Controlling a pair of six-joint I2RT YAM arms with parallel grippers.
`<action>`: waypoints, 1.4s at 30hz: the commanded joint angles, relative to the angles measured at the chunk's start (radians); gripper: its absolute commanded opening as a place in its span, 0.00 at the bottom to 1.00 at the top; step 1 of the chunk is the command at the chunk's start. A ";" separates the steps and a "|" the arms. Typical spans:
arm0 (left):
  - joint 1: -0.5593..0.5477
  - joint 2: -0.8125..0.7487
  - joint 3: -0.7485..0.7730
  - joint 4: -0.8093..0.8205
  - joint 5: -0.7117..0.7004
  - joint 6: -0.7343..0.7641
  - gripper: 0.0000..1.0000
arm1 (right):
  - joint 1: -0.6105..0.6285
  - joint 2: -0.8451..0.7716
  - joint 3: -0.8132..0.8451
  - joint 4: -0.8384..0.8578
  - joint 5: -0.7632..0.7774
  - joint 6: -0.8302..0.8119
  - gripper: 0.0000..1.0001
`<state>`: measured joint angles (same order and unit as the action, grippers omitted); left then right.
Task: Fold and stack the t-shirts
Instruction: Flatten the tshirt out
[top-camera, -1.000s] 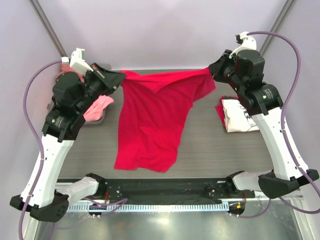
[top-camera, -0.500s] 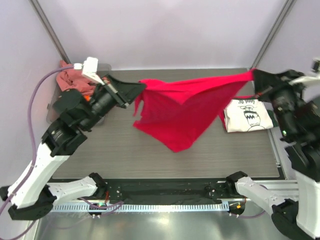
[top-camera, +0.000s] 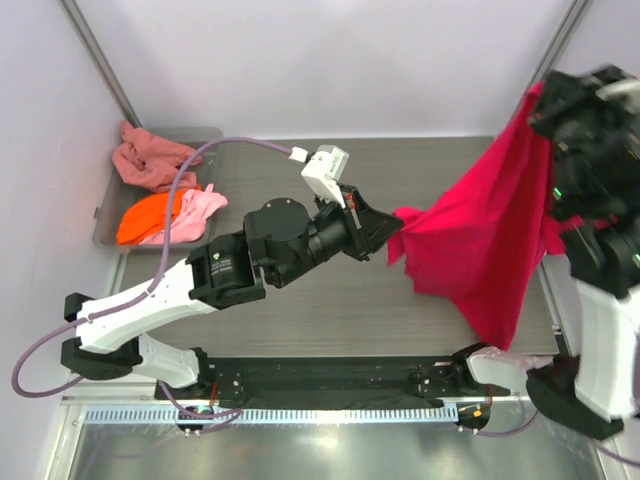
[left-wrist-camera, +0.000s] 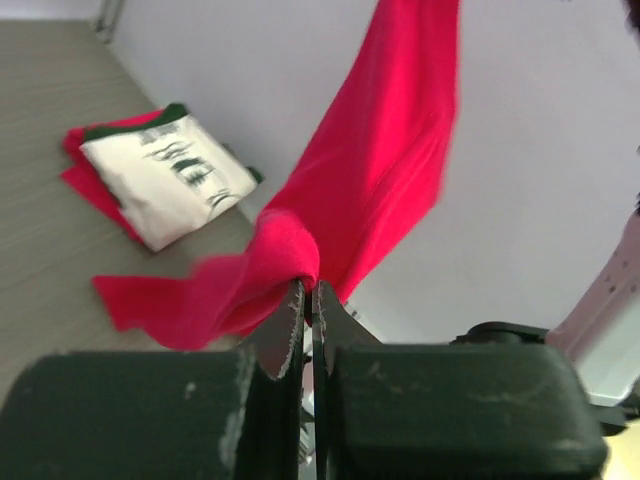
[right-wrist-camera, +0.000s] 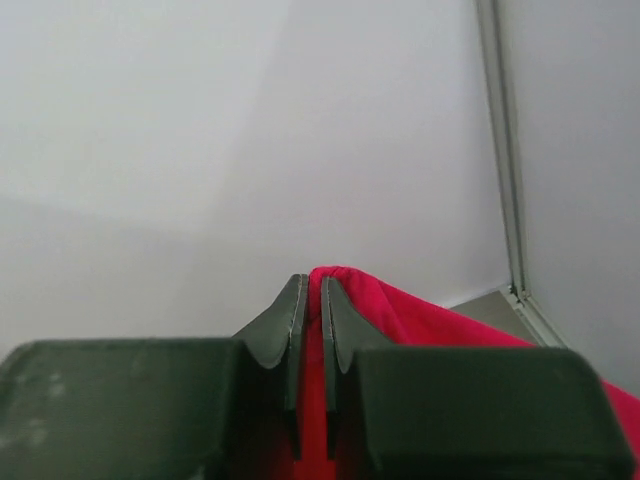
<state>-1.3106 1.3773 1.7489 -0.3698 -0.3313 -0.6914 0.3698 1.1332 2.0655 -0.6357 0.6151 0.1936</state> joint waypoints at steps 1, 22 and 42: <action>0.022 -0.079 -0.127 0.016 -0.182 -0.106 0.00 | 0.000 0.198 0.019 0.045 -0.098 -0.013 0.01; 1.174 -0.417 -1.267 0.201 0.486 -0.429 0.00 | 0.195 1.364 0.251 0.418 -0.820 0.340 0.01; 1.186 -0.406 -1.194 0.062 0.235 -0.344 0.03 | 0.196 0.355 -0.962 0.224 -0.036 0.479 0.78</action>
<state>-0.1322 0.9604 0.5293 -0.3126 -0.0593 -1.0462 0.5659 1.5909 1.2377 -0.2741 0.2543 0.5396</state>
